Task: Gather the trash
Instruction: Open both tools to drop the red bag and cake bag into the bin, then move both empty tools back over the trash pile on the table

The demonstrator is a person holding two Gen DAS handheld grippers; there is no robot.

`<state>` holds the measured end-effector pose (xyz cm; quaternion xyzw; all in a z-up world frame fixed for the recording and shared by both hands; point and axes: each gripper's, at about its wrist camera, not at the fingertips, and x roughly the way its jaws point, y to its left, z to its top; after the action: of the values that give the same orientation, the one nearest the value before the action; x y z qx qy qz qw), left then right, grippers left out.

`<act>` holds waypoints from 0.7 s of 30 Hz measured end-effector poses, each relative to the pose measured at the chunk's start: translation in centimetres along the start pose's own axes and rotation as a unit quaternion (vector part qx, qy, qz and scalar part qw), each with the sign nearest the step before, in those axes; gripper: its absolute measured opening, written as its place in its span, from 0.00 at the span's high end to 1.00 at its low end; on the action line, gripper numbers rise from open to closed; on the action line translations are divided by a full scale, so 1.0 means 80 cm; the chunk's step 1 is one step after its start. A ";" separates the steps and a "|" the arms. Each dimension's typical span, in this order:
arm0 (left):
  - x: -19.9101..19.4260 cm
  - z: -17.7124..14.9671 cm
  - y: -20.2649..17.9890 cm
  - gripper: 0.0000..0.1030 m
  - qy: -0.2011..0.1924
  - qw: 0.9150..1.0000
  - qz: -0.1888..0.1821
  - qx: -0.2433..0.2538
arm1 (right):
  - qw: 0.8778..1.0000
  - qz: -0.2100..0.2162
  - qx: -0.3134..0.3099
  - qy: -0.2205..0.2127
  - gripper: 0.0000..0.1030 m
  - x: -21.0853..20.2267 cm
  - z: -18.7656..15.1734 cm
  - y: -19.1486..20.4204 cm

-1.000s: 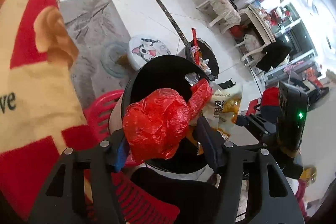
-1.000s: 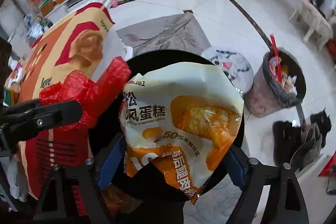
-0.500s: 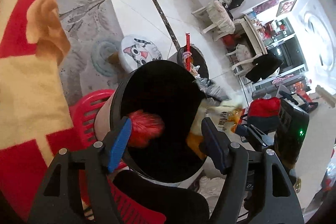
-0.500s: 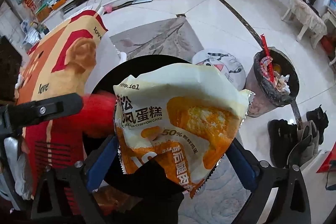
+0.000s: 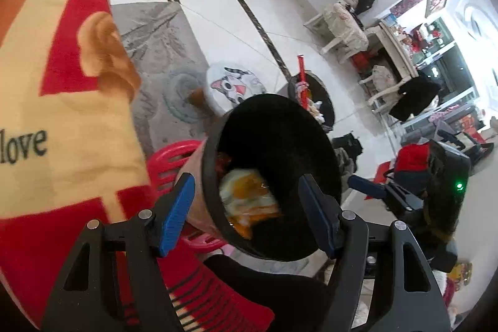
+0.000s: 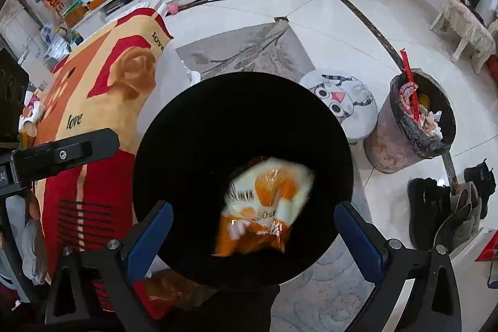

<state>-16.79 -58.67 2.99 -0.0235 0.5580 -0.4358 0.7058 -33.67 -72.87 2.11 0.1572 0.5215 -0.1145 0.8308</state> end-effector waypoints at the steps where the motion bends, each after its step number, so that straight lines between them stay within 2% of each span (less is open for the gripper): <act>1: -0.003 -0.002 0.001 0.34 -0.003 1.000 0.007 0.004 | 1.000 -0.002 -0.002 0.000 0.00 0.000 0.000 0.002; 8: -0.032 -0.021 0.003 0.34 -0.030 0.997 0.062 0.031 | 0.999 -0.014 -0.033 0.011 0.00 -0.001 -0.004 0.031; 16: -0.092 -0.049 0.027 0.34 -0.079 0.990 0.114 0.033 | 0.998 0.012 -0.060 0.012 0.01 0.000 -0.012 0.071; 21: -0.136 -0.068 0.050 0.34 -0.098 0.986 0.134 0.027 | 0.996 0.049 -0.072 0.008 0.09 -0.008 -0.016 0.110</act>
<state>-18.84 -46.76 7.19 0.0279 0.4726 -0.3476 0.8094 -31.89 -64.23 3.44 0.1230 0.5270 -0.0345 0.8402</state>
